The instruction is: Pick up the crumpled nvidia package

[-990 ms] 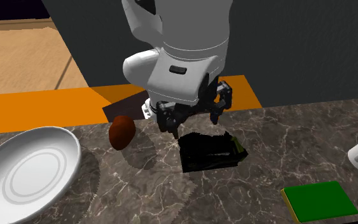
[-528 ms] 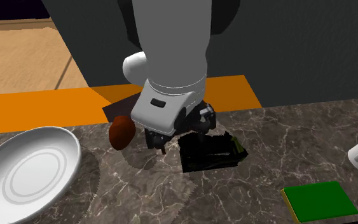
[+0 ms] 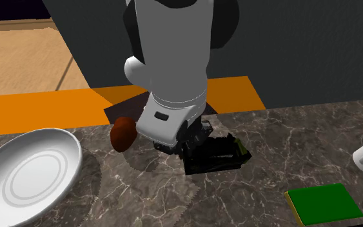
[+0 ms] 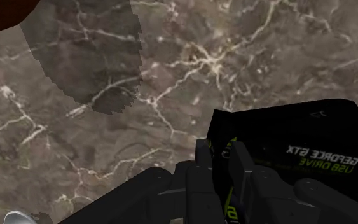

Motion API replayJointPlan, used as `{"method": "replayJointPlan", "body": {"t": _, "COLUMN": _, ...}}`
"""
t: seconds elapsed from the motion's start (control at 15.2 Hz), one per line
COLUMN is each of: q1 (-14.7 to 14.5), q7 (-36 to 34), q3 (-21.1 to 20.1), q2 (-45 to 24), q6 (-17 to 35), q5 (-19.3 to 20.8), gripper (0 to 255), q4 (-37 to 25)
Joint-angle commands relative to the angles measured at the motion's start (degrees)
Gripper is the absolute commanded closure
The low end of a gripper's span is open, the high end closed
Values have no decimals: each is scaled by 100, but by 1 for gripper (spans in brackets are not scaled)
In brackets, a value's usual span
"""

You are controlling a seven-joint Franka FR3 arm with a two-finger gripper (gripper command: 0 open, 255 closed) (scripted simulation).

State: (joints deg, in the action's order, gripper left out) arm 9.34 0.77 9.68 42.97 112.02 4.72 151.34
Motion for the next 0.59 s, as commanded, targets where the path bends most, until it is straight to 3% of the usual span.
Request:
{"method": "replayJointPlan", "body": {"t": 0.0, "q1": 1, "q7": 1, "q3": 2, "q2": -1, "q6": 6, "q5": 1, "gripper": 255, "q4": 5}}
{"method": "replayJointPlan", "body": {"t": 0.53, "q1": -5, "q7": -3, "q3": -15, "q2": 26, "q6": -165, "q5": -12, "gripper": 255, "q4": -140}}
